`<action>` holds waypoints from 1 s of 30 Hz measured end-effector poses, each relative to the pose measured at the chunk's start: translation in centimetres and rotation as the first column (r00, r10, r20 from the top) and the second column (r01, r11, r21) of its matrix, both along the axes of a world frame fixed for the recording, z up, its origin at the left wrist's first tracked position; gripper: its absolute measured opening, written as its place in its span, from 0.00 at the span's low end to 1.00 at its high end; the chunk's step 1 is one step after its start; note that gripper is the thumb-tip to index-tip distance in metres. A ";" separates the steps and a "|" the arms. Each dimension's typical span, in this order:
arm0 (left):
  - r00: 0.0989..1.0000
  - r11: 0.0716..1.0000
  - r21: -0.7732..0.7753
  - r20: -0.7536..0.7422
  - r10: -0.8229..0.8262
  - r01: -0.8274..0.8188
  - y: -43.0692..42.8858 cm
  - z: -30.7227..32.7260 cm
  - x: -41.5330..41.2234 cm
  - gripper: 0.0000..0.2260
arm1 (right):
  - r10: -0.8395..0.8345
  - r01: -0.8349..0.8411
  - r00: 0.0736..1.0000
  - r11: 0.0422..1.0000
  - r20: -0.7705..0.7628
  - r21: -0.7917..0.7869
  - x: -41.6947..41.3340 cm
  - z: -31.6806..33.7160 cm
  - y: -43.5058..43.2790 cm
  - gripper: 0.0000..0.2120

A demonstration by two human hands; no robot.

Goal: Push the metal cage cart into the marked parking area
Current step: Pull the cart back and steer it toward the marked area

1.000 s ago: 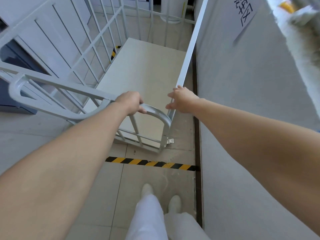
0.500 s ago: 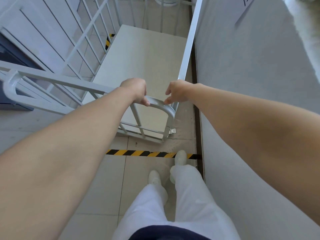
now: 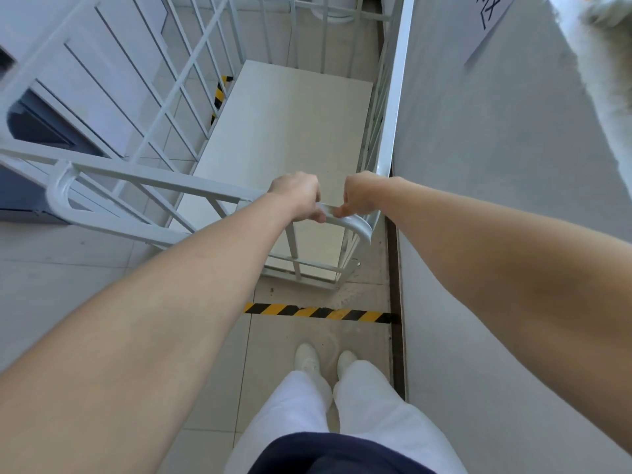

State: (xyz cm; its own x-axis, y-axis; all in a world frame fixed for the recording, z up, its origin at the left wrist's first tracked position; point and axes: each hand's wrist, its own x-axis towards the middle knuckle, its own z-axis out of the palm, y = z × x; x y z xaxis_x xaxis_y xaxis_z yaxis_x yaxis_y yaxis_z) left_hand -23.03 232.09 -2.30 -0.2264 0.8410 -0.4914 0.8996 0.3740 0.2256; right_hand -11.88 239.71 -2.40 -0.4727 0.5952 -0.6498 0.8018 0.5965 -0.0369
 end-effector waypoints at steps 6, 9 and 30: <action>0.998 1.000 -0.015 0.066 0.023 -0.022 -0.7 0.7 -1.3 0.16 | -0.024 0.014 0.987 0.998 -0.159 -0.066 -0.9 1.2 -0.2 0.24; 0.999 0.999 -0.009 0.020 0.044 -0.043 -1.9 0.5 -2.2 0.08 | 0.014 -0.026 0.984 0.997 -0.176 -0.067 -1.2 1.2 -1.0 0.24; 0.987 0.981 0.115 0.034 0.154 -0.157 -1.7 0.0 -1.7 0.09 | 0.058 -0.059 0.976 0.998 -0.208 0.001 -2.1 0.5 -1.3 0.23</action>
State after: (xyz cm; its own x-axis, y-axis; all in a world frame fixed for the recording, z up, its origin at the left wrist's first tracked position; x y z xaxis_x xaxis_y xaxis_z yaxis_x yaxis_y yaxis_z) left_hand -24.76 230.35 -2.34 -0.3480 0.8485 -0.3987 0.8258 0.4787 0.2981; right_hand -13.97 238.41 -1.93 -0.6318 0.5592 -0.5368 0.7398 0.6416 -0.2025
